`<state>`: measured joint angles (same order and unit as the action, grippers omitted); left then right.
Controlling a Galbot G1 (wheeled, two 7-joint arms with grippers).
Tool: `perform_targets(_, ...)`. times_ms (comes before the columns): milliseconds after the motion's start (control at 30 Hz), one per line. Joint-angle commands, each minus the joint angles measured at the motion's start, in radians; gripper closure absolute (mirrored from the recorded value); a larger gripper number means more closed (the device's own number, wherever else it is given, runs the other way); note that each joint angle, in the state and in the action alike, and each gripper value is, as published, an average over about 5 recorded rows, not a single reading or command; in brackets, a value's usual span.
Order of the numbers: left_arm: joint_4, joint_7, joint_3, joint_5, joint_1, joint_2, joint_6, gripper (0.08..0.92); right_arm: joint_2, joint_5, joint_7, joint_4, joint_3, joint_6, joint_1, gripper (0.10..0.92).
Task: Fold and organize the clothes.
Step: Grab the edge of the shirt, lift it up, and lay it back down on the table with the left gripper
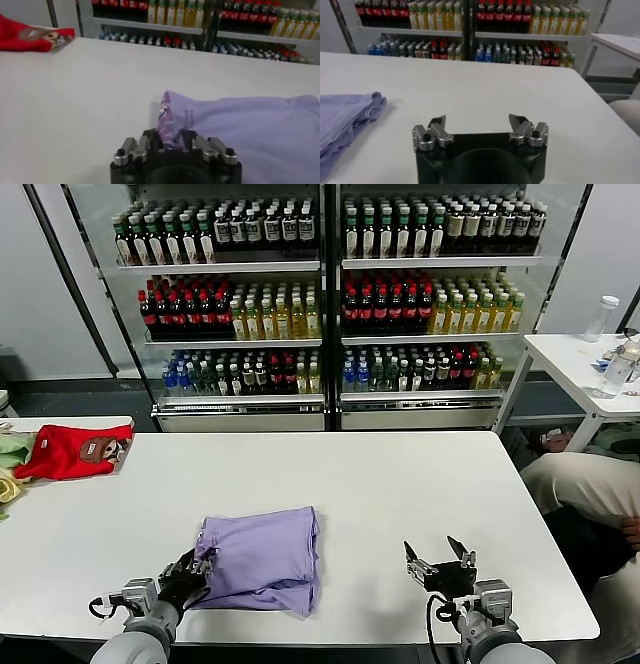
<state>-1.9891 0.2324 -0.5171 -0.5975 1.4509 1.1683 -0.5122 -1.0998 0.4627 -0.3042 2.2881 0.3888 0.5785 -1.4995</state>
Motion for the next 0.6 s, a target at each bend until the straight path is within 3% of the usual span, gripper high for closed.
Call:
perform_targets(33, -0.075, -0.007, -0.034, -0.05, 0.016, 0.001, -0.006, 0.649, 0.001, 0.0, 0.0, 0.0, 0.002, -0.001, -0.001, 0.203)
perform_targets(167, -0.198, -0.01, -0.146, -0.049, 0.029, -0.034, -0.037, 0.761, 0.002, -0.001, -0.001, 0.002, 0.005, -0.001, -0.003, 0.203)
perform_targets(300, -0.231, -0.034, -0.334, -0.063, 0.048, -0.09, -0.066, 0.864, 0.002, 0.0, -0.001, 0.002, 0.005, -0.001, -0.002, 0.203)
perform_targets(600, -0.013, -0.245, -0.686, -0.052, 0.061, -0.238, -0.071, 0.894, 0.005, 0.001, 0.001, 0.002, 0.008, -0.001, -0.001, 0.203)
